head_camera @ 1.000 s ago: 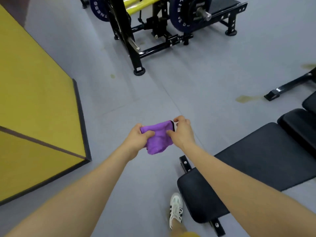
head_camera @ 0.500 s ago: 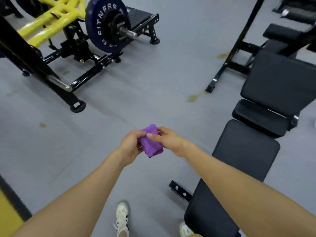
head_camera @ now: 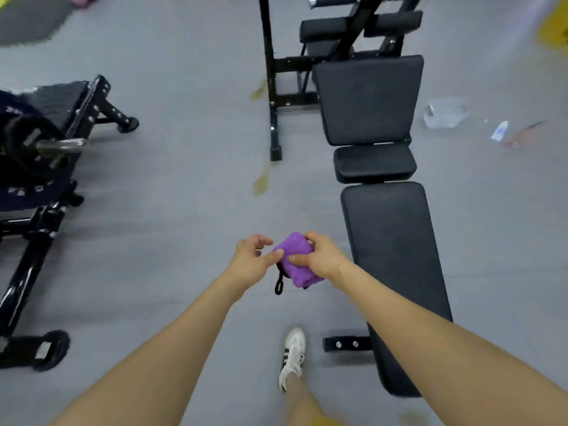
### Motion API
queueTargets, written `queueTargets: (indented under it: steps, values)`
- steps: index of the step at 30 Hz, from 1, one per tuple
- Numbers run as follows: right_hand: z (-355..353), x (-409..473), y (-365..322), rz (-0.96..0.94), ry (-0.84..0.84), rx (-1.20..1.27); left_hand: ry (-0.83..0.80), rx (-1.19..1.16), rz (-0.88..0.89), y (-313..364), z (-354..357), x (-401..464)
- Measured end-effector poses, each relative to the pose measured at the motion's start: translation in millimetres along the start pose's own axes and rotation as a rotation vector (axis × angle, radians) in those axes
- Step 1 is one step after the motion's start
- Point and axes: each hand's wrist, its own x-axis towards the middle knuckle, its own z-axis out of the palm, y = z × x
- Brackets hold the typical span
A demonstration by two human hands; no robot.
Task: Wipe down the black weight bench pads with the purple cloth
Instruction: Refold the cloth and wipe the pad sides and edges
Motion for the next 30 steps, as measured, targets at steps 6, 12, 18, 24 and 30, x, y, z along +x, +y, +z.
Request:
queueTargets:
  steps: [6,12,18,24,30]
  values:
    - [-51,71,8,0.141,0.223,0.022,-0.115,0.303,0.105,46,30,103]
    - [-105,102,22,0.300,0.367,0.006,-0.348,0.501,0.244,93,73,181]
    - [-119,105,46,0.533,0.572,0.221,-0.637,0.665,0.375,107,117,236]
    - [-75,109,52,0.750,0.853,0.483,-0.929,0.884,0.549,104,128,290]
    - [-5,130,43,0.818,1.035,0.706,-1.043,1.092,0.752,100,111,321]
